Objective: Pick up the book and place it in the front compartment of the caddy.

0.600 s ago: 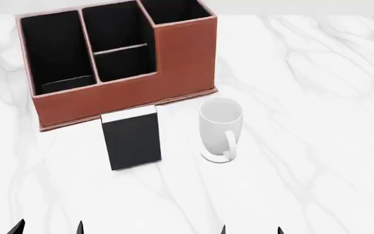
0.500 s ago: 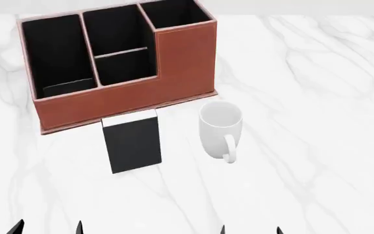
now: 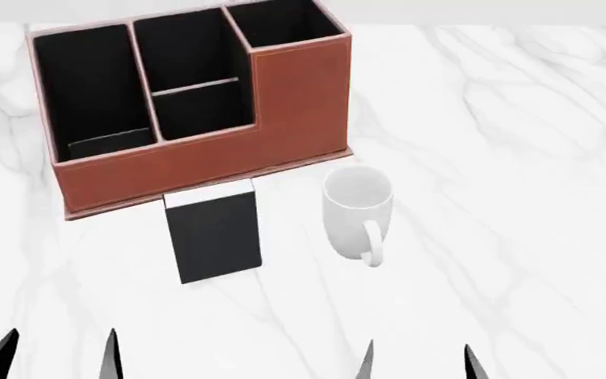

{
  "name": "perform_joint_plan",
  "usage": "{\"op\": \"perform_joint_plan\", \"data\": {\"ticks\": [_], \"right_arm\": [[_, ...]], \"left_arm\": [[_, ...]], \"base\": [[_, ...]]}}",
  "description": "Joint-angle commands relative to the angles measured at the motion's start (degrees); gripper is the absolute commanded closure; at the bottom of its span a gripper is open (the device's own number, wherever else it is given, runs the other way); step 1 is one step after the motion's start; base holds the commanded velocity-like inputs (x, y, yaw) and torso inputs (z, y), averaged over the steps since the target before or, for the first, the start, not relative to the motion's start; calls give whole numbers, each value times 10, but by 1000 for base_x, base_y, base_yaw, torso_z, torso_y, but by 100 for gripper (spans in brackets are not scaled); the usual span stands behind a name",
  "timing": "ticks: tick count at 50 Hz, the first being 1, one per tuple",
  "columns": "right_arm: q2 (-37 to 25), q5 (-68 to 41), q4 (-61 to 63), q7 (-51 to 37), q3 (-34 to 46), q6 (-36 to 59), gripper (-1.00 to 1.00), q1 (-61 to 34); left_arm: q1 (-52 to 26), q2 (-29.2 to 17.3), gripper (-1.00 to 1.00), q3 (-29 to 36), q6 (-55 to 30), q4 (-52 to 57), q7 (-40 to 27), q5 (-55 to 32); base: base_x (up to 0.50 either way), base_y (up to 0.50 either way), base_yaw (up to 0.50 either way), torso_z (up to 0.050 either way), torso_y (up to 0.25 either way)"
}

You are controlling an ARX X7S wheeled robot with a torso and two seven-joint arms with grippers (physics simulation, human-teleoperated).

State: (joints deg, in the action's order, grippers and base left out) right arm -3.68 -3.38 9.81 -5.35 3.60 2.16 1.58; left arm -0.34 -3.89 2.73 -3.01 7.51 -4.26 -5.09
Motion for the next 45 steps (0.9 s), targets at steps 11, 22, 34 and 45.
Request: {"op": "perform_joint_plan", "data": {"ticks": [11, 22, 34, 45], "right_arm": [[-34, -82, 267, -43, -49, 87, -100, -8], [-47, -81, 298, -64, -62, 90, -100, -8], [-55, -90, 308, -70, -78, 61, -100, 3], [-60, -95, 312, -77, -78, 56, -100, 3]], "left_arm": [[6, -42, -100, 12, -48, 271, -19, -14], [-3, -50, -100, 4, -87, 290, -19, -57], [0, -56, -100, -4, -91, 302, -28, -76], [0, -60, -100, -4, -86, 299, -33, -83]], "base": [[457, 0, 0, 0, 0], [500, 0, 0, 0, 0], [500, 0, 0, 0, 0], [500, 0, 0, 0, 1]]}}
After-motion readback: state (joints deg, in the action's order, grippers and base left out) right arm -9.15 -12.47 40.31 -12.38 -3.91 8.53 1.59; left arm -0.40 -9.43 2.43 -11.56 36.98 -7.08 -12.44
